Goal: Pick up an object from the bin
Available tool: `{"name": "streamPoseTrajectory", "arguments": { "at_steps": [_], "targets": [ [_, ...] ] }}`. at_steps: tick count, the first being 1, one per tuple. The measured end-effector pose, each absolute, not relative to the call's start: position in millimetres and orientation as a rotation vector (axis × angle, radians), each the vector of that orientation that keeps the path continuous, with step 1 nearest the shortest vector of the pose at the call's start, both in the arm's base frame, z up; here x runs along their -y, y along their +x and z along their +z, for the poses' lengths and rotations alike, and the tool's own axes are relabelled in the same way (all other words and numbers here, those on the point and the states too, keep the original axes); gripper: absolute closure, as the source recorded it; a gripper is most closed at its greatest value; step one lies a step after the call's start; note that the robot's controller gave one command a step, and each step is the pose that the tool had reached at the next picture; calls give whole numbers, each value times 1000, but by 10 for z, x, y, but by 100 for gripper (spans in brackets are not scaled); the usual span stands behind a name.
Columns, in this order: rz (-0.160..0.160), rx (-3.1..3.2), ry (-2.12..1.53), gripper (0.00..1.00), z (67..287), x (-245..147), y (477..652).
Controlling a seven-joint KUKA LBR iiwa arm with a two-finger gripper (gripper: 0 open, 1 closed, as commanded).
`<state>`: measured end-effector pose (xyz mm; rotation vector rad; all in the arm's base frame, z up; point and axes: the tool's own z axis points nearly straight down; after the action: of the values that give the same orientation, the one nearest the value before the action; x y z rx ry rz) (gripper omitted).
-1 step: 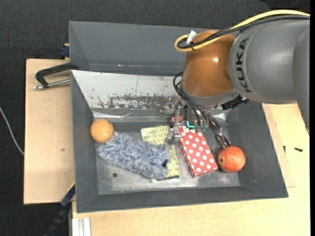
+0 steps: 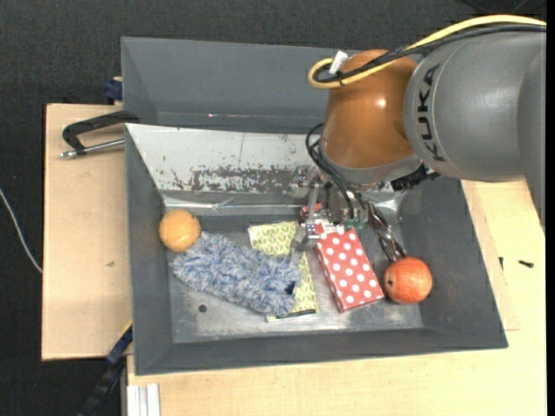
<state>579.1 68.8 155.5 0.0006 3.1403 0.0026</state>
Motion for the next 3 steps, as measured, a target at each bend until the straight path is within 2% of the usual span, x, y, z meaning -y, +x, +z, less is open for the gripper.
{"name": "streamPoseTrajectory", "arguments": {
  "at_steps": [1,2,3],
  "targets": [
    [0,-3119,-280,0,1179,-792,5928],
    [5,-3097,-463,0,701,-876,6048],
    [2,-3096,-464,0,1114,-857,5993]
  ]
}}
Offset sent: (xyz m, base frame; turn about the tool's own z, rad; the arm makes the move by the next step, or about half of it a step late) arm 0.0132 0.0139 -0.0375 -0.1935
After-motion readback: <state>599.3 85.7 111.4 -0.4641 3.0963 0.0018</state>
